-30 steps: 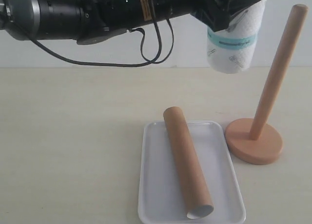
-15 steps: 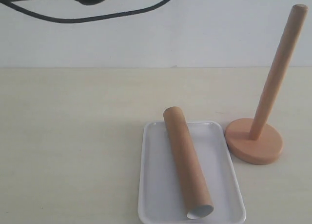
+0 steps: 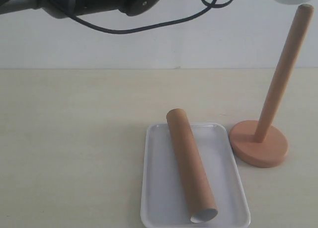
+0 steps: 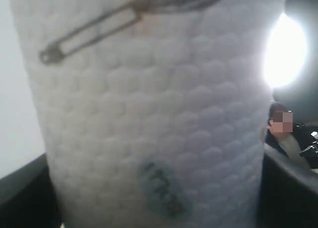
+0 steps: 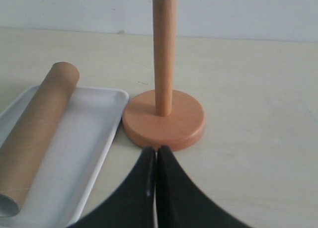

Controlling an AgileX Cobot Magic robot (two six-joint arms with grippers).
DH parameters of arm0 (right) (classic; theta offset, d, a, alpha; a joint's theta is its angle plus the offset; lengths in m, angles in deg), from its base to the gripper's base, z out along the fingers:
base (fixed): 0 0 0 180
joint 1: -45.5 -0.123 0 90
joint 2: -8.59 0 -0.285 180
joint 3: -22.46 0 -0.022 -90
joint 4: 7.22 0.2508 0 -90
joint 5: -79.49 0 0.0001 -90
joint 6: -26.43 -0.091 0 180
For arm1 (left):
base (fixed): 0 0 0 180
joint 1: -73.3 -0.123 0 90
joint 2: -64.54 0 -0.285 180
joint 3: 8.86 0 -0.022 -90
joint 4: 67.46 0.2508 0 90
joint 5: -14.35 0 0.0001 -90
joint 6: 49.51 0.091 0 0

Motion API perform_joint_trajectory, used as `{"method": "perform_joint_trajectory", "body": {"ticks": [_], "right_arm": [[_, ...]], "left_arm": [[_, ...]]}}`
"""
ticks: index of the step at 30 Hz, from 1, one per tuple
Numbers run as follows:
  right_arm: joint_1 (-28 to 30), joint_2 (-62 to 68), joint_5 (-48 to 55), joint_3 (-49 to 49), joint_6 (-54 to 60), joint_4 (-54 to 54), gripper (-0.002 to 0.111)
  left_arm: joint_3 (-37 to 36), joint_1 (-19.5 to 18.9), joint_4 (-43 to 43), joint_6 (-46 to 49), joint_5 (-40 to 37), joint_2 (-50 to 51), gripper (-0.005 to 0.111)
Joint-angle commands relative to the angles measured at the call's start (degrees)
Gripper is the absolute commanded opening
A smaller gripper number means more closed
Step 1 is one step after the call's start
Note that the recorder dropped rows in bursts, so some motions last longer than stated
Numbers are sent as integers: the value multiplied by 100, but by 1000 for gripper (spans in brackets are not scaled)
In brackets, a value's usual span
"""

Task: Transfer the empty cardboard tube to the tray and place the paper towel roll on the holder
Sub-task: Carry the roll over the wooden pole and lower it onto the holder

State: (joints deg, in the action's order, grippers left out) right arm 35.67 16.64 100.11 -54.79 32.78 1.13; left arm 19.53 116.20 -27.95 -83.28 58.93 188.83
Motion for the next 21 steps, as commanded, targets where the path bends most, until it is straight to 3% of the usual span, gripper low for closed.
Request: {"method": "perform_joint_trajectory", "body": {"ticks": [1, 10, 21], "right_arm": [[16, -26, -25, 3, -1, 7, 0], [16, -26, -25, 3, -1, 7, 0], [16, -26, -25, 3, -1, 7, 0]], "left_arm": [[94, 50, -157, -252, 24, 154, 4], [94, 99, 53, -522, -173, 314, 4], [94, 99, 1279, -908, -231, 1107, 4]]}}
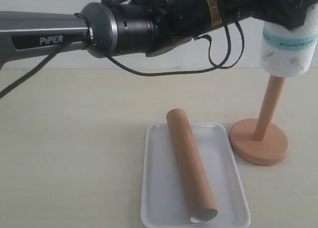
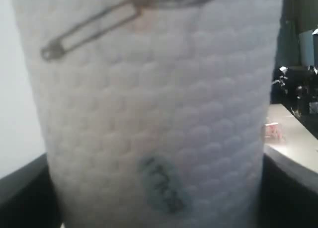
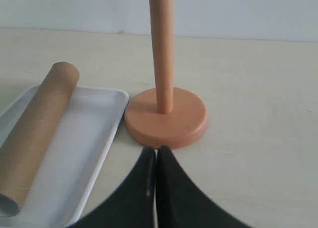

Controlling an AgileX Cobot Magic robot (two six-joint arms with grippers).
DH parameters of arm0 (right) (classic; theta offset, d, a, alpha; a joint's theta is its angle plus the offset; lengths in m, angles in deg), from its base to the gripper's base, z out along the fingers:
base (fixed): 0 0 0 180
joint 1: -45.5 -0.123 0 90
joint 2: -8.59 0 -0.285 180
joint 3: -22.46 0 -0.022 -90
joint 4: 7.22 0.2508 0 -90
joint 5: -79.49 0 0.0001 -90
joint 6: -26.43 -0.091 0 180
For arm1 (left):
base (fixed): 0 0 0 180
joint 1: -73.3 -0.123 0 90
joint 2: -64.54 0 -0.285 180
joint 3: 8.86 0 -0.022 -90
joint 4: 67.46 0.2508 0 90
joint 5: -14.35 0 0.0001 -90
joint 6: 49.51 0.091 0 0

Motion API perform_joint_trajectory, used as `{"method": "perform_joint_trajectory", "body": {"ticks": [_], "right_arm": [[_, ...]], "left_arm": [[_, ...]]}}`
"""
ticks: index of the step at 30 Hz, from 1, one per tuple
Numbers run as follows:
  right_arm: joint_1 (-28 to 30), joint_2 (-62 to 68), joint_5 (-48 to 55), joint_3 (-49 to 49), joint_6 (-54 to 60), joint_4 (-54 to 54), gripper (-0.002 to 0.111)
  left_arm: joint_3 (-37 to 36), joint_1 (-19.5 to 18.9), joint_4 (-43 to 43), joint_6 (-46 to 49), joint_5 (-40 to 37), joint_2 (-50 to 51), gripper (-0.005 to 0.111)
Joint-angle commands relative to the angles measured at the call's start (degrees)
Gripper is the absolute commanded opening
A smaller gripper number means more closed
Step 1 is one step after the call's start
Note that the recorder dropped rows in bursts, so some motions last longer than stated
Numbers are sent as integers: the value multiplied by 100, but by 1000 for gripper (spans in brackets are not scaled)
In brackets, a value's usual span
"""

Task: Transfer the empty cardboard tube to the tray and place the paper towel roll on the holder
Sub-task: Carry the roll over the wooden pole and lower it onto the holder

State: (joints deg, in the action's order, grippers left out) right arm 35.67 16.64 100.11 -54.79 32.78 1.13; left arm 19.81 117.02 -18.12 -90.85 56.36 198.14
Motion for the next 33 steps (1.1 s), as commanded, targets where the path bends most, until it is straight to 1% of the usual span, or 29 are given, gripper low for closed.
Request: {"method": "perform_joint_trajectory", "body": {"ticks": [1, 2, 5, 7, 12, 23, 30, 32, 33], "right_arm": [[16, -26, -25, 3, -1, 7, 0], [16, -26, -25, 3, -1, 7, 0], [16, -26, -25, 3, -1, 7, 0], [16, -26, -25, 3, -1, 7, 0], [16, -26, -25, 3, -1, 7, 0], [16, -26, -25, 3, -1, 7, 0], [16, -26, -25, 3, -1, 7, 0], [16, -26, -25, 3, -1, 7, 0], [16, -26, -25, 3, -1, 7, 0]], "left_arm": [[66, 17, 502, -314, 38, 265, 4], [66, 17, 703, -439, 27, 323, 4], [55, 17, 1649, -962, 17, 538, 4], [44, 17, 1900, -1143, 28, 637, 4], [36, 17, 2199, -1302, 82, 797, 4], [36, 17, 2244, -1302, 173, 1234, 4], [36, 17, 2244, -1302, 179, 1338, 4], [36, 17, 2232, -1302, 186, 1338, 6], [36, 17, 2174, -1302, 200, 1338, 10]]}}
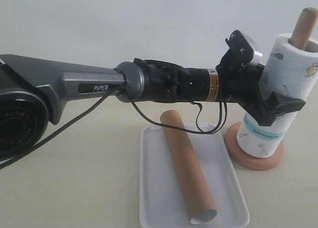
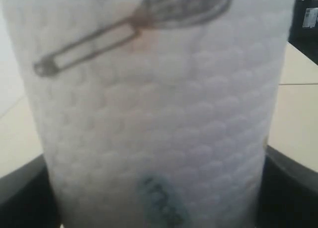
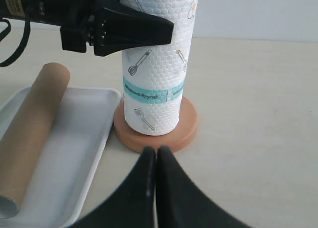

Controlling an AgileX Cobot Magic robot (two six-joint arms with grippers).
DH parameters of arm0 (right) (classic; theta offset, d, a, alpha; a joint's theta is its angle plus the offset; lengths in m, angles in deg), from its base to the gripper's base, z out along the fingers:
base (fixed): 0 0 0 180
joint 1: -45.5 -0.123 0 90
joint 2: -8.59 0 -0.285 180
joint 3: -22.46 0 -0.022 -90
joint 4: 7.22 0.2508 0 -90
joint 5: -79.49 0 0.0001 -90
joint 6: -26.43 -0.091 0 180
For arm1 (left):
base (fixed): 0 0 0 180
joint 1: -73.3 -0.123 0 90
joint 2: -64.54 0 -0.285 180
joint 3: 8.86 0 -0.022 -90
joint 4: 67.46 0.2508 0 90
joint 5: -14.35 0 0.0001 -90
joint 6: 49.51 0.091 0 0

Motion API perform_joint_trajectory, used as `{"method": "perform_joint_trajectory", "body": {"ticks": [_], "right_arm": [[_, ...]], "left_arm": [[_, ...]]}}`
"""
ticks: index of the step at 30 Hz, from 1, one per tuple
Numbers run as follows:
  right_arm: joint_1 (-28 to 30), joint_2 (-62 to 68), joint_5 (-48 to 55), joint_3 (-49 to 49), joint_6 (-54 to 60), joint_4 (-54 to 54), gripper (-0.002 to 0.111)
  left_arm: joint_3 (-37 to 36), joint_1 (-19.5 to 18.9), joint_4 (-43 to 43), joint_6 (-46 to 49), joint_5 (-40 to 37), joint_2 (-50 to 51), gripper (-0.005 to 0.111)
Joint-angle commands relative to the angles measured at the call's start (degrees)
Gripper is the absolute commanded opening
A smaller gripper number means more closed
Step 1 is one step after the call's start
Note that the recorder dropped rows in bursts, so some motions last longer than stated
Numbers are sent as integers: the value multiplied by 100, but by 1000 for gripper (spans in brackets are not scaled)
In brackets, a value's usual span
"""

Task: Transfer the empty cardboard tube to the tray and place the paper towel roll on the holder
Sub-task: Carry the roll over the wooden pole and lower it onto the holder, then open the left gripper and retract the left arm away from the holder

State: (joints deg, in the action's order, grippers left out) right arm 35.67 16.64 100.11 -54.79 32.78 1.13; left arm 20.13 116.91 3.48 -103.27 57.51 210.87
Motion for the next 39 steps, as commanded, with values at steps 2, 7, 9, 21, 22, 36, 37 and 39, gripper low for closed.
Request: {"method": "perform_joint_trajectory", "body": {"ticks": [2, 7, 9, 21, 22, 36, 37, 39], "right_arm": [[16, -26, -25, 3, -1, 7, 0], [16, -26, -25, 3, -1, 7, 0], [16, -26, -25, 3, -1, 7, 0], [16, -26, -25, 3, -1, 7, 0], [16, -26, -25, 3, -1, 7, 0], [16, -26, -25, 3, -1, 7, 0], [16, -26, -25, 3, -1, 7, 0], [16, -26, -25, 3, -1, 7, 0]], "left_arm": [[3, 28, -178, -61, 95, 51, 20], [3, 28, -433, -61, 95, 51, 64], [3, 28, -448, -61, 95, 51, 78], [3, 28, -605, -232, 23, -521, 82], [3, 28, -605, -232, -5, -588, 82], [3, 28, -697, -489, -453, -2005, 82], [3, 28, -656, -659, -648, -2222, 82], [3, 28, -338, -1416, -761, -2552, 82]]}}
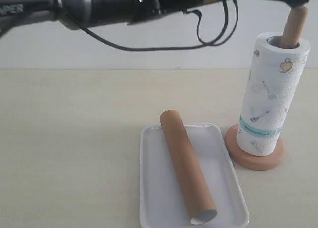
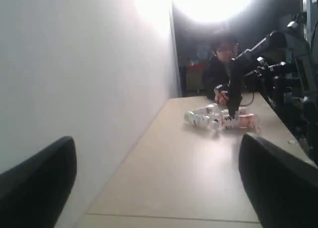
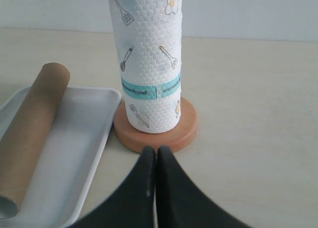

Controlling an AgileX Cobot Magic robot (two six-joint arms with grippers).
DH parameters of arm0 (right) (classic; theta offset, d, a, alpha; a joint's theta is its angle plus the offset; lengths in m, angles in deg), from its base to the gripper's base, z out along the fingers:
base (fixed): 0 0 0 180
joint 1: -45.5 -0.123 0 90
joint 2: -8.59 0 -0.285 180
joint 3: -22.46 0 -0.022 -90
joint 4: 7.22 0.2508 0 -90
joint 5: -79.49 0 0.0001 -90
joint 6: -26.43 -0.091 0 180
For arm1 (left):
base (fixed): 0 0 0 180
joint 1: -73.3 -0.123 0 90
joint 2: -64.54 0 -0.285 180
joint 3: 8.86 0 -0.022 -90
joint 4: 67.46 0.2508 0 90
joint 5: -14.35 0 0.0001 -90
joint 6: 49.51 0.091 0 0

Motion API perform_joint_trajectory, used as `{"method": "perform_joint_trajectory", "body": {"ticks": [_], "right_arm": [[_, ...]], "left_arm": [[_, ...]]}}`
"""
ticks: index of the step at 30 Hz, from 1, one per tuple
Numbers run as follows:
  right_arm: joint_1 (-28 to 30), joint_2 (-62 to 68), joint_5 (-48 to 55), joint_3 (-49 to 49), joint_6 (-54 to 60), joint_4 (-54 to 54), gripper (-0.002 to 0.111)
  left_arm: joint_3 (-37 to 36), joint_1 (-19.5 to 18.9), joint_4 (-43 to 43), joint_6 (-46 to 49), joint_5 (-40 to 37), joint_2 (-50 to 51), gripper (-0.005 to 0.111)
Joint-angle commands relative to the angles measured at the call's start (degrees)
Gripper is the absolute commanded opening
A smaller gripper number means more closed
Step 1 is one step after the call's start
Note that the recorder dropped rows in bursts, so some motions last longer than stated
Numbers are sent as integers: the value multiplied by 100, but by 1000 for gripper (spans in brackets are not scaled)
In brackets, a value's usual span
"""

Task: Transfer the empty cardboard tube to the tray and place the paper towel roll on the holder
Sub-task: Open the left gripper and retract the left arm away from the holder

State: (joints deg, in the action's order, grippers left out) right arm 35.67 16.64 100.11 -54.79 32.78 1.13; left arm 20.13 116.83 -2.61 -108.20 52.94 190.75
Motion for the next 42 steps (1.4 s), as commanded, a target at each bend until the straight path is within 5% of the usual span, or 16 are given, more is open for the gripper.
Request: {"method": "perform_joint_trajectory", "body": {"ticks": [1, 3, 5, 7, 8, 15, 30, 35, 42], "right_arm": [[16, -26, -25, 3, -1, 7, 0], [16, -26, -25, 3, -1, 7, 0], [16, -26, -25, 3, -1, 7, 0], [16, -26, -25, 3, -1, 7, 0], [16, -26, -25, 3, -1, 7, 0], [16, -26, -25, 3, -1, 7, 0], [16, -26, -25, 3, -1, 7, 0], [16, -26, -25, 3, -1, 7, 0], [16, -26, -25, 3, -1, 7, 0]], "left_arm": [[3, 37, 513, -1299, -319, -612, 81], [3, 37, 1410, -2494, -377, -846, 75], [3, 37, 2867, -3876, -262, -1012, 55], [-45, 37, 3510, -4704, 861, -1039, 13], [-117, 37, 3510, -4624, 1159, -1039, 5], [-1008, -103, 3510, -4748, 2340, -1152, 4], [-3595, -232, 3479, -4075, 1431, -2965, 4], [-4873, -232, 2268, -3254, 1546, -3480, 4], [-5530, -232, 2272, -3242, 1684, -3542, 4]]}}
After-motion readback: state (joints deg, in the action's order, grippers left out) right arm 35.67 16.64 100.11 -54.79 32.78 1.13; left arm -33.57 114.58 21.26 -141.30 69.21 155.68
